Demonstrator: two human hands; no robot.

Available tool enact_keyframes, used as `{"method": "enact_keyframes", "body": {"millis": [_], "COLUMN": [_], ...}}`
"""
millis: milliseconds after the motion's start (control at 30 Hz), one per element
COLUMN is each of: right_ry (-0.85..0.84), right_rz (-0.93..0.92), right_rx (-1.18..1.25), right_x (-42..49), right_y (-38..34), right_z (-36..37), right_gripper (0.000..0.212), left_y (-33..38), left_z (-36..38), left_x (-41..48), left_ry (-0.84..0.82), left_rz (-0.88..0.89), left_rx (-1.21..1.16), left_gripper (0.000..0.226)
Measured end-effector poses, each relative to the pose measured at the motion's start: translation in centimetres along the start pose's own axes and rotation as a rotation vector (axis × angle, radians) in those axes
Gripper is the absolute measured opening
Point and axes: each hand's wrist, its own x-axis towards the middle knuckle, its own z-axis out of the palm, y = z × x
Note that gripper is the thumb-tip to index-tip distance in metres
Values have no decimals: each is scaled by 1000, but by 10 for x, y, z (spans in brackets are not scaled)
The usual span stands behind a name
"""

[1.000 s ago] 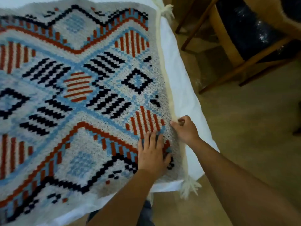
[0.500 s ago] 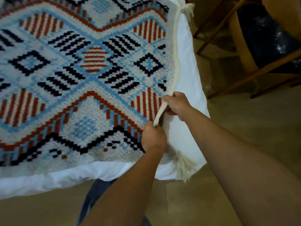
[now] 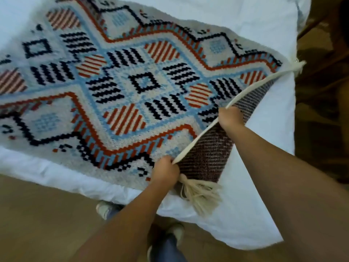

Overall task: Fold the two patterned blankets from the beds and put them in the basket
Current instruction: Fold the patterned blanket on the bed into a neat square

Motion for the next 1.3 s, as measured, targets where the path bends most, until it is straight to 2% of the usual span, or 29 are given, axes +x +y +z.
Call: {"method": "enact_keyframes", "body": {"millis": [200, 300, 367, 567, 667, 767, 1000, 1133, 1300], "right_ry": [-47, -40, -71, -135, -164, -208, -268, -309, -215], "right_rz": [-63, -139, -181, -256, -302, -338, -418, -484, -452], "right_rx": [-77, -122, -155, -279, -318, -367, -444, -541, -514], "right_x": [-14, -29, -41, -68, -74, -82, -117, -141, -165], "right_y": [-108, -164, -201, -288, -327, -357, -420, -455, -472], "right_z": [91, 156, 198, 288, 324, 360, 442, 502, 558], "right_gripper": [19, 37, 41, 29, 22, 30, 19, 28, 32], "left_y": [-75, -120, -147, -201, -222, -246, -329, -380, -420], "left_z": [-120, -186, -228, -333, -366, -396, -483, -535, -580], "left_x": [29, 47, 57, 80, 89, 94, 93, 96, 112], "left_ry": [72, 80, 84, 187, 275, 328, 297, 303, 207], "left_rz": [66, 4, -15, -132, -225, -273, -284, -314, -204], "left_rx": [-130, -84, -31, -79, -264, -337, -177, -220, -42], "left_gripper": [23, 22, 20, 30, 17, 16, 11, 13, 11]}}
